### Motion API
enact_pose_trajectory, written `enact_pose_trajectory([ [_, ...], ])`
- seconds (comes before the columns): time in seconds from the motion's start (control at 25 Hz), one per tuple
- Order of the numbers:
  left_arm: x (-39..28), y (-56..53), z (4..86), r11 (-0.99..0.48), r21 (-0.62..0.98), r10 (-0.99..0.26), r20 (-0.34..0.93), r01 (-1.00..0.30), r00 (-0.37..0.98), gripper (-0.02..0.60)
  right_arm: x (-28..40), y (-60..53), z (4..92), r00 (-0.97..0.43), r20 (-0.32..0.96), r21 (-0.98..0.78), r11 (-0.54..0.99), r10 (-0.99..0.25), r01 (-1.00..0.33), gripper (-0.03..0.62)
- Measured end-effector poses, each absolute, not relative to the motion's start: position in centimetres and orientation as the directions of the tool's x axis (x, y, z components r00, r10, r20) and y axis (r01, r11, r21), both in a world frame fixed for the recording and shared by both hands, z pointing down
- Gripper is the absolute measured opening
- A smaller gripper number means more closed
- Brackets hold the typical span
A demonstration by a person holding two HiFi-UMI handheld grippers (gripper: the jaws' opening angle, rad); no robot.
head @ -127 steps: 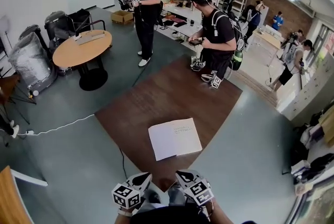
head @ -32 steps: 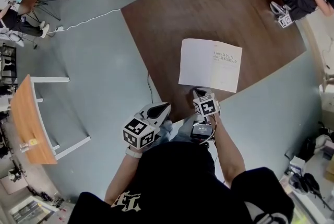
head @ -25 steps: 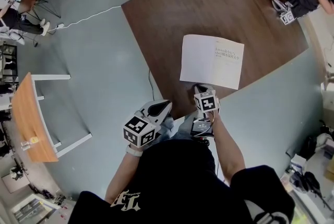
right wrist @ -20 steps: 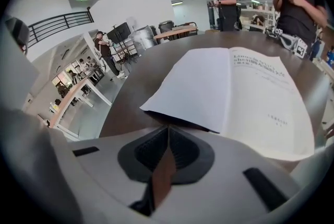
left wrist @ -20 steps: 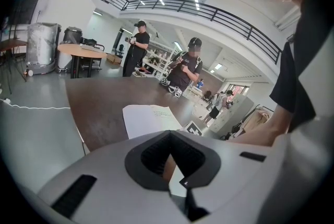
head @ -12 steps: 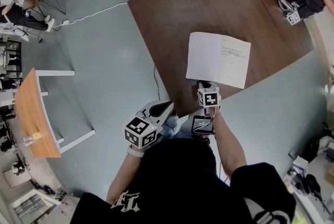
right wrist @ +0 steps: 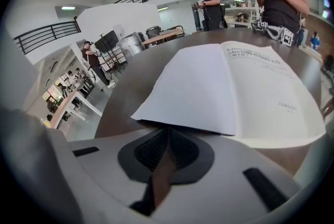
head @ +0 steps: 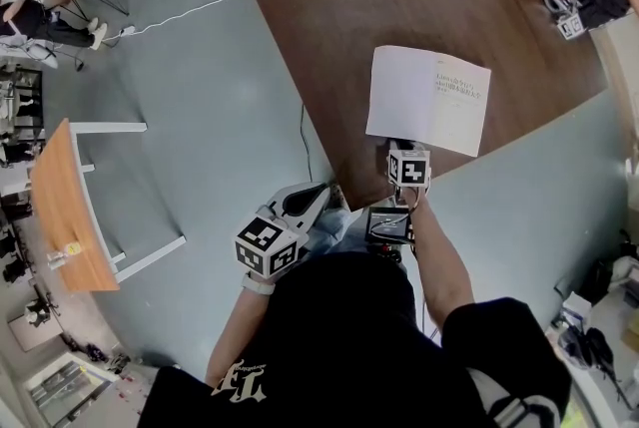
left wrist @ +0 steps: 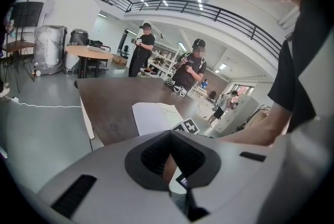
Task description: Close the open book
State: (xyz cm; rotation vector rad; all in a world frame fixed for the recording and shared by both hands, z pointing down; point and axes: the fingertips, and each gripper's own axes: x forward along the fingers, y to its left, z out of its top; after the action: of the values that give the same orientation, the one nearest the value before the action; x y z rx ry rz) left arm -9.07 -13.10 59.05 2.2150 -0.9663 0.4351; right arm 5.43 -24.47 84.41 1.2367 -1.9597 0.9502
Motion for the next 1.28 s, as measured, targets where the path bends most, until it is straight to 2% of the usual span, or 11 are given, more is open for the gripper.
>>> enact_pose_trajectory([
  [0.48, -12.3, -12.2, 59.0, -0.503, 0.432, -0.527, 0.534, -0.749, 0.662, 0.003, 4.8, -25.0, 83.0, -0.339, 0.77, -0.242, 0.244, -0.54, -0.939, -0.005],
  [1.28, -9.5, -12.5, 57.7, -0.612, 0.423, -0.464, 0.492, -0.668, 0.737, 0.003, 7.7, -24.4, 78.2, -0.289, 0.719, -0.235, 0.17, -0.633, -0.957, -0.008],
])
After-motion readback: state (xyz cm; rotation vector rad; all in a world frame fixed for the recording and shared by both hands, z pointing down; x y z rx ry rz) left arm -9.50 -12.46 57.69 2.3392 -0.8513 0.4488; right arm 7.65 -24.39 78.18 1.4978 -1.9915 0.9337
